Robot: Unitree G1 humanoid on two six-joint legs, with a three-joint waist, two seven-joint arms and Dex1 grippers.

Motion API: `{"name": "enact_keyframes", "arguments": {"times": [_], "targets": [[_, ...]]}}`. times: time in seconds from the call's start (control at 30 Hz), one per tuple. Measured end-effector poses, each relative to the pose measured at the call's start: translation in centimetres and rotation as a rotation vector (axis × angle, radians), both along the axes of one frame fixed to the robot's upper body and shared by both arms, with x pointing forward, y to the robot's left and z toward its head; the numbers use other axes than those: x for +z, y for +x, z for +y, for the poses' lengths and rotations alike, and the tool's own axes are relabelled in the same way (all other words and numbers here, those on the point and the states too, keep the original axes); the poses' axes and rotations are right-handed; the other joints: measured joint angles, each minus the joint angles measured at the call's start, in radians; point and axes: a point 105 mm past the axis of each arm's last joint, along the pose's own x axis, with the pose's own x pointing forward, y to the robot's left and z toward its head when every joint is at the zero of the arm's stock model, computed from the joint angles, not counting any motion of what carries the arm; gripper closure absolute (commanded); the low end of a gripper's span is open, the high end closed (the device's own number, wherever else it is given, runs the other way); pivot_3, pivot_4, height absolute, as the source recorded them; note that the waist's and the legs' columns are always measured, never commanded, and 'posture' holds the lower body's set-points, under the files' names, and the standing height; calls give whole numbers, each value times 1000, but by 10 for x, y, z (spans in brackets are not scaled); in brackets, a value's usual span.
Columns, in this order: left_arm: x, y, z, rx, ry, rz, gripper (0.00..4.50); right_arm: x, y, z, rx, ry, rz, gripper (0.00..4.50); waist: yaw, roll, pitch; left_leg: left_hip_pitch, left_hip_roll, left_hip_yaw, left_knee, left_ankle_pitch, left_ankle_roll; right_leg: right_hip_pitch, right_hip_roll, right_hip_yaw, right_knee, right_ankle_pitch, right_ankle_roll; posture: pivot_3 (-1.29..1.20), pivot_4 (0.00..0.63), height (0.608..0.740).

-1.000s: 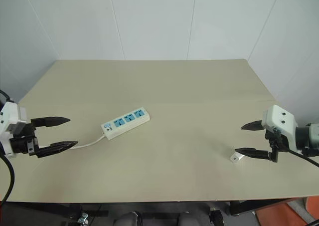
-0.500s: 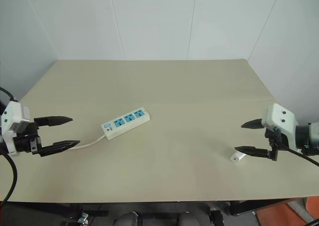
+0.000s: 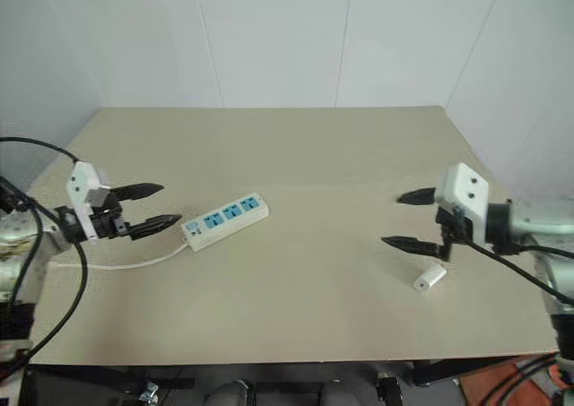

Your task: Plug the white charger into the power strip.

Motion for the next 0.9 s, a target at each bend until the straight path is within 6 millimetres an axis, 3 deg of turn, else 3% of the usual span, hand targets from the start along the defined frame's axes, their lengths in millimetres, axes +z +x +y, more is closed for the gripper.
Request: {"name": "enact_keyframes", "arguments": {"times": [0.13,0.23,0.43,0.9], "targets": [[-24,16,1,-5,11,48,16,0,2,18,48,24,-9,0,3,0,0,-1,0,0,0,0,0,0,0,0,0,0,0,0,150,740],[-39,22,-2,-17,14,75,16,1,3,20,50,30,-14,0,6,0,0,-2,-1,-1,1,0,0,-1,0,-1,0,0,1,0,150,740],[-50,32,-15,-51,6,73,16,2,3,22,53,38,-9,0,6,0,0,-5,-1,-2,7,0,0,0,0,-2,1,1,2,0,150,740],[-88,29,-15,-20,50,95,16,2,-2,25,73,55,-4,0,4,0,0,-5,-1,-2,8,0,0,0,0,-1,1,2,3,0,150,740]]}}
